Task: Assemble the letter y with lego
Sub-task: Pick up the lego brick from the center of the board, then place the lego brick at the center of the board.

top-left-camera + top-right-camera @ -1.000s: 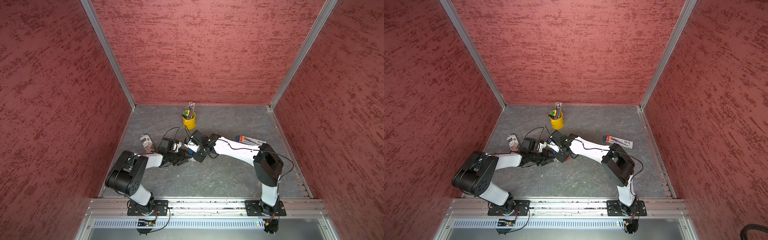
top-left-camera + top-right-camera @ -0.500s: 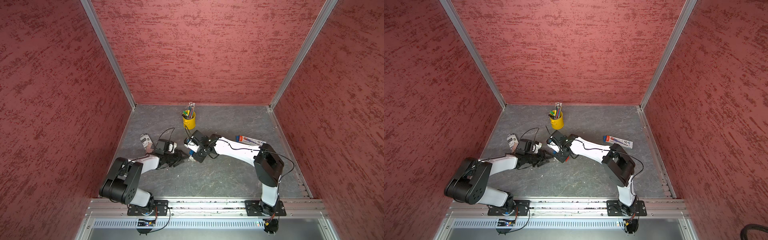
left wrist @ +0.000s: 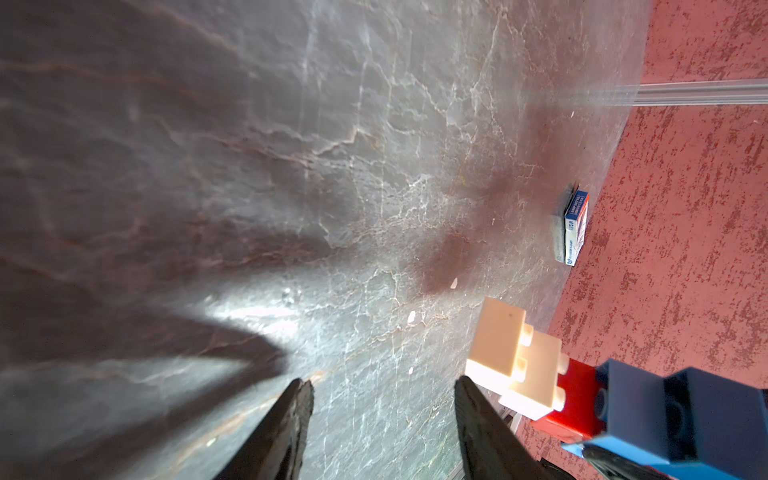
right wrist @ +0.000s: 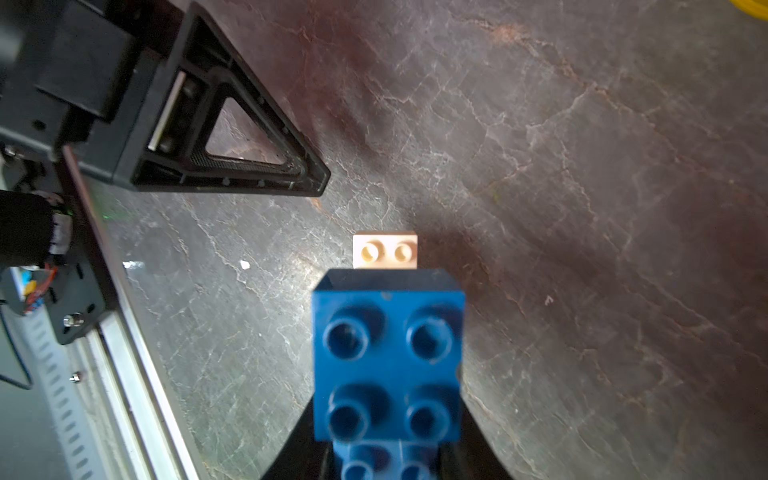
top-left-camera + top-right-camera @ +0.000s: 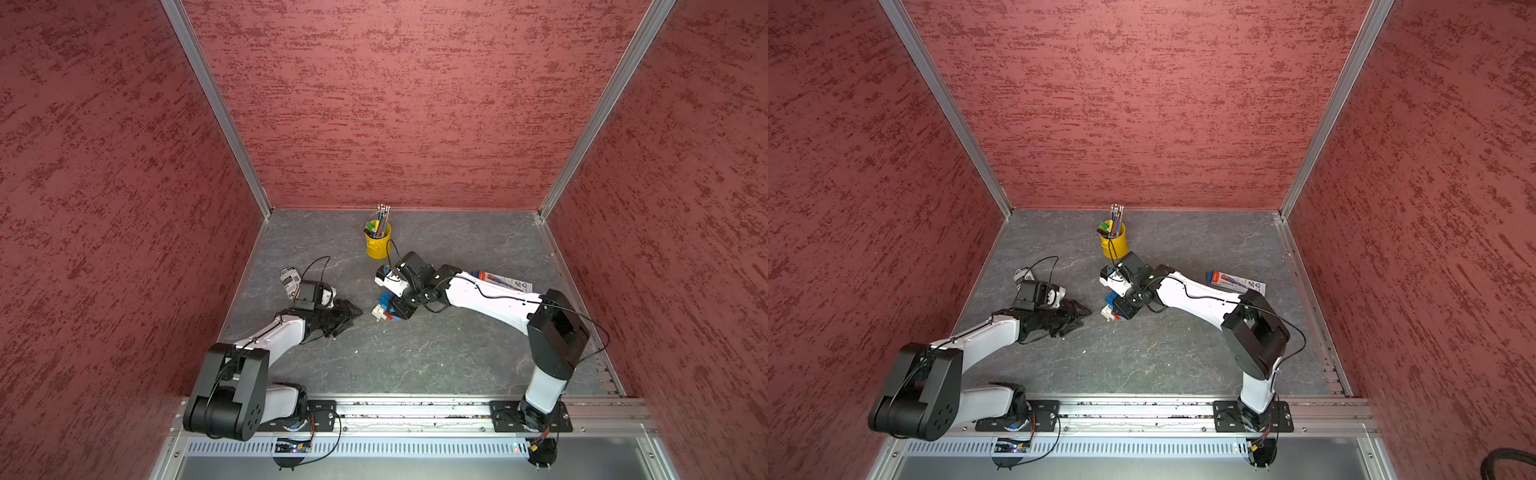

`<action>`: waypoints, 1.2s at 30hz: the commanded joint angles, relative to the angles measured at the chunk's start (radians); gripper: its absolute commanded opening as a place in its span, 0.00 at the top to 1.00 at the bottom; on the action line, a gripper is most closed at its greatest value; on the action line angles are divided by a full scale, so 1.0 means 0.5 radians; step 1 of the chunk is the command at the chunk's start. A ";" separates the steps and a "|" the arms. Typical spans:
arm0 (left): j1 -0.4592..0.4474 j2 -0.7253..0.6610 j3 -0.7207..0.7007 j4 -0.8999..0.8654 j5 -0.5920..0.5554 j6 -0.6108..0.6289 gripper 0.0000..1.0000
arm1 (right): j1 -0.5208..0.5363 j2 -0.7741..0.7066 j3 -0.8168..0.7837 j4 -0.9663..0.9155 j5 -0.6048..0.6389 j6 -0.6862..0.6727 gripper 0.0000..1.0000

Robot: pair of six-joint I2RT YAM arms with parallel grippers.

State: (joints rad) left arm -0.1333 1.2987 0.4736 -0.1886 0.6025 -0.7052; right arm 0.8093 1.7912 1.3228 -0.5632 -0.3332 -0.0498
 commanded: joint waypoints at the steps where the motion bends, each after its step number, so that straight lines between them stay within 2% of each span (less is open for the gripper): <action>1: 0.021 -0.035 0.020 -0.073 0.014 0.026 0.42 | -0.061 -0.064 -0.098 0.210 -0.299 0.094 0.70; 6: 0.021 -0.054 0.030 -0.092 0.019 0.021 0.42 | -0.147 -0.100 -0.287 0.426 -0.603 0.189 0.70; 14: 0.020 -0.063 0.019 -0.104 0.018 0.013 0.42 | -0.225 -0.089 -0.511 0.691 -0.887 0.304 0.68; 36: 0.021 -0.139 -0.025 -0.152 0.000 0.024 0.43 | -0.293 0.063 -0.654 0.832 -0.988 0.347 0.65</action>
State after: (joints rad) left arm -0.1291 1.2472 0.4725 -0.2554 0.6033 -0.7052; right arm 0.6716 1.8038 1.0027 -0.1761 -0.7967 0.1242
